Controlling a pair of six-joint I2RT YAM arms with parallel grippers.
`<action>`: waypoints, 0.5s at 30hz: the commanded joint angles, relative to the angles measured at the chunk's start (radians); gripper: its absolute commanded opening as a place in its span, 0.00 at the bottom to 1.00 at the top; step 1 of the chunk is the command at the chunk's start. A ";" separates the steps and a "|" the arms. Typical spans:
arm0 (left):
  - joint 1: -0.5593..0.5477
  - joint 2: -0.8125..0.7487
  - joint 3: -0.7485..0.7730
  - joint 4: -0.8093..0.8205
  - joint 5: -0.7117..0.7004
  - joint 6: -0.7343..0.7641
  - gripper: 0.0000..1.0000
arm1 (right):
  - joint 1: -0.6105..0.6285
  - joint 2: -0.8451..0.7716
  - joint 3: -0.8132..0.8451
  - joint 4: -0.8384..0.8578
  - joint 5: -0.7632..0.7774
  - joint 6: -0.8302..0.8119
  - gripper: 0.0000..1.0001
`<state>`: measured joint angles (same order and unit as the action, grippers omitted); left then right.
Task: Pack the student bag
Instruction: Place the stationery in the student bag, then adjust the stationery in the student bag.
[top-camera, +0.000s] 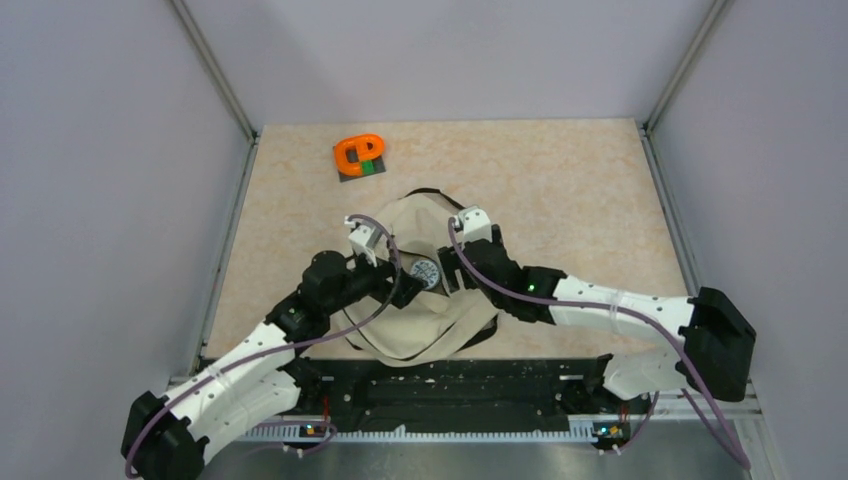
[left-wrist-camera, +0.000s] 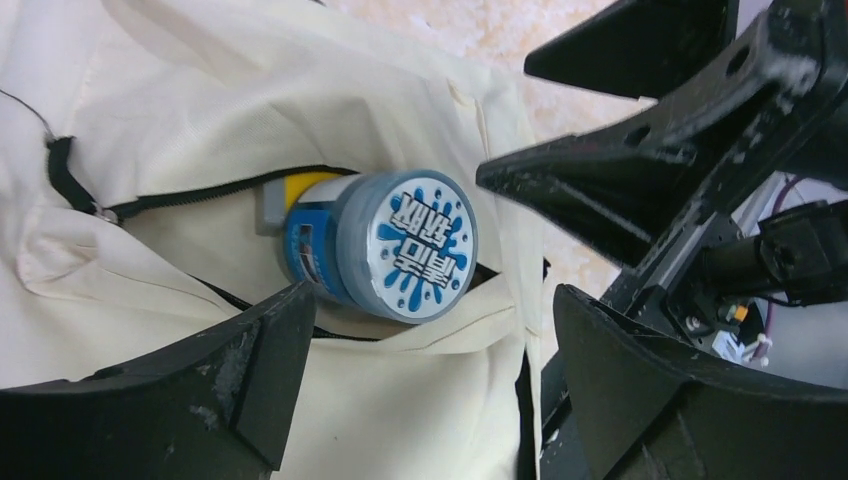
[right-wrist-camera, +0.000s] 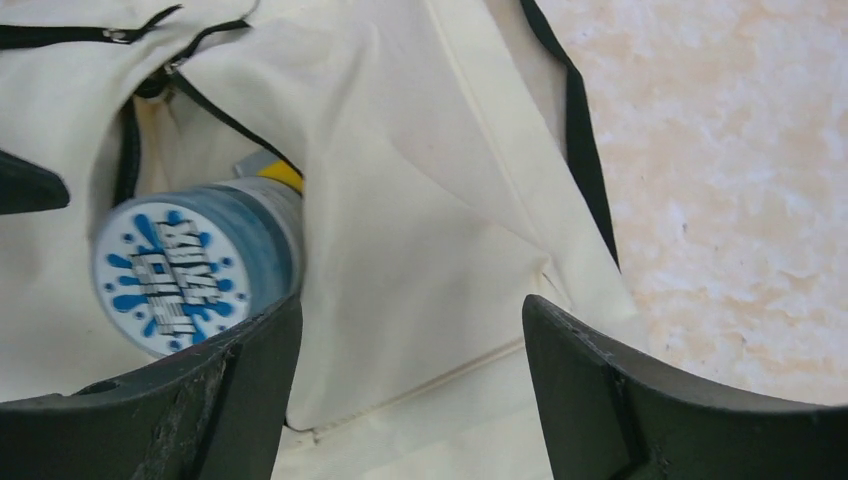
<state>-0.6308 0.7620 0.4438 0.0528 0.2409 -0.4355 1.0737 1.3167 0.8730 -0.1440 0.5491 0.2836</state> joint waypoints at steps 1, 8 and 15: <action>-0.026 0.019 0.032 0.071 0.007 0.050 0.94 | -0.044 -0.085 -0.050 -0.015 0.010 0.074 0.80; -0.074 0.060 0.067 0.057 -0.109 0.101 0.97 | -0.096 -0.120 -0.100 -0.009 -0.014 0.082 0.81; -0.189 0.193 0.159 0.016 -0.363 0.144 0.98 | -0.100 -0.119 -0.121 0.007 -0.015 0.092 0.81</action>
<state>-0.7631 0.9142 0.5297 0.0479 0.0582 -0.3397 0.9829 1.2243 0.7654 -0.1638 0.5442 0.3599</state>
